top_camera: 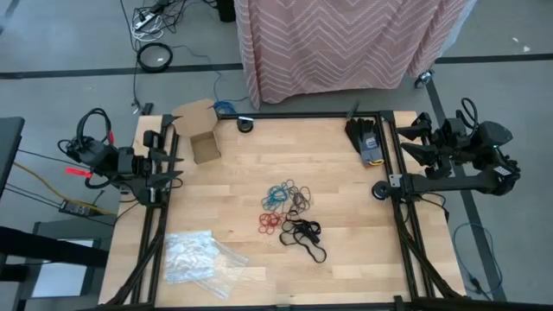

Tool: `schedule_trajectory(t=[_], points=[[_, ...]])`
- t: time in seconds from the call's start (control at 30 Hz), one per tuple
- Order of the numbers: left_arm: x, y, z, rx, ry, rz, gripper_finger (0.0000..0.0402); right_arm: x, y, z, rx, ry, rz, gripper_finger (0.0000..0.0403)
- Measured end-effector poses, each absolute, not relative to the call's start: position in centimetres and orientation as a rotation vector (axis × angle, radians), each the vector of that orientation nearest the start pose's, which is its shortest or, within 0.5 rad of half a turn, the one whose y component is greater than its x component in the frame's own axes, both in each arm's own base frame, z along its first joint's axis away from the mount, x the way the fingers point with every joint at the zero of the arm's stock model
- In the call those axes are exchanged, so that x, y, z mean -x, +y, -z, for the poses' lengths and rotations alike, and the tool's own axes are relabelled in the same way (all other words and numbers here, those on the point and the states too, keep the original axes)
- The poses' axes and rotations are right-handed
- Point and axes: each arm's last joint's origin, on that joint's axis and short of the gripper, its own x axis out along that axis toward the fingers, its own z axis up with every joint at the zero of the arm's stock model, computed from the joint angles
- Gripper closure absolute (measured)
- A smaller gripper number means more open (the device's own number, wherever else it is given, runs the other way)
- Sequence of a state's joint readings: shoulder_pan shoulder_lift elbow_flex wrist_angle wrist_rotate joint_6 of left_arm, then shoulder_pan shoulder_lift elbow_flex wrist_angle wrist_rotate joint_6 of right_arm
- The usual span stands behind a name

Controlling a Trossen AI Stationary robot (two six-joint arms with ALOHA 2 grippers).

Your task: Sort rubber bands

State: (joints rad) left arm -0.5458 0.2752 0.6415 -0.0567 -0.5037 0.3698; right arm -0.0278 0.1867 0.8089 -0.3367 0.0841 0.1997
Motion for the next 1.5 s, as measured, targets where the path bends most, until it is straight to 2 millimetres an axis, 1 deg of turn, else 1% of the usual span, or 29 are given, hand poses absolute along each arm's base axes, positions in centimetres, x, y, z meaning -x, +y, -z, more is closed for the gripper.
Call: schedule_trajectory(t=[0.33,0.4,0.57,0.63,0.73,0.87,1.0,1.07,1.17,1.33,1.5], points=[[-6.0,-2.0,-34.9,-0.204,-0.287,-0.01,0.0261,-1.7,-0.3,-37.1,-0.206,-0.295,0.082,0.0182],[-5.9,-1.9,-35.2,-0.183,-0.319,-0.018,0.0261,-1.7,-0.3,-37.1,-0.206,-0.296,0.082,0.0182],[-6.3,-1.8,-36.3,-0.149,-0.368,-0.189,0.0261,-1.7,-0.3,-37.1,-0.206,-0.296,0.082,0.0182],[-6.4,-1.8,-36.7,-0.101,-0.403,-0.209,0.0261,-1.7,-0.3,-37.2,-0.206,-0.297,0.082,0.0182],[-6.4,-1.7,-37.3,0.037,-0.456,-0.229,0.0261,-1.7,-0.3,-37.1,-0.208,-0.3,0.097,0.0182],[-7.0,-1.7,-37.4,0.208,-0.452,-0.329,0.0261,-1.7,-0.4,-37.2,-0.214,-0.308,0.136,0.0182],[-7.2,-1.8,-37.5,0.245,-0.464,-0.341,0.0261,-1.6,-0.4,-37.4,-0.202,-0.331,0.136,0.0182],[-7.1,-1.7,-37.6,0.258,-0.466,-0.376,0.0261,-1.5,-0.5,-37.9,-0.164,-0.376,0.142,0.0182],[-6.9,-1.4,-37.8,0.319,-0.485,-0.436,0.0261,-1.1,-0.4,-39.3,-0.176,-0.529,0.127,0.0182],[-6.5,-1.2,-38.3,0.422,-0.549,-0.424,0.0261,0.6,-0.4,-41.2,-0.21,-0.782,0.089,0.0182],[-6.6,-1.2,-38.3,0.444,-0.557,-0.403,0.0261,1.1,-0.3,-41.7,-0.178,-0.856,0.078,0.0182]])
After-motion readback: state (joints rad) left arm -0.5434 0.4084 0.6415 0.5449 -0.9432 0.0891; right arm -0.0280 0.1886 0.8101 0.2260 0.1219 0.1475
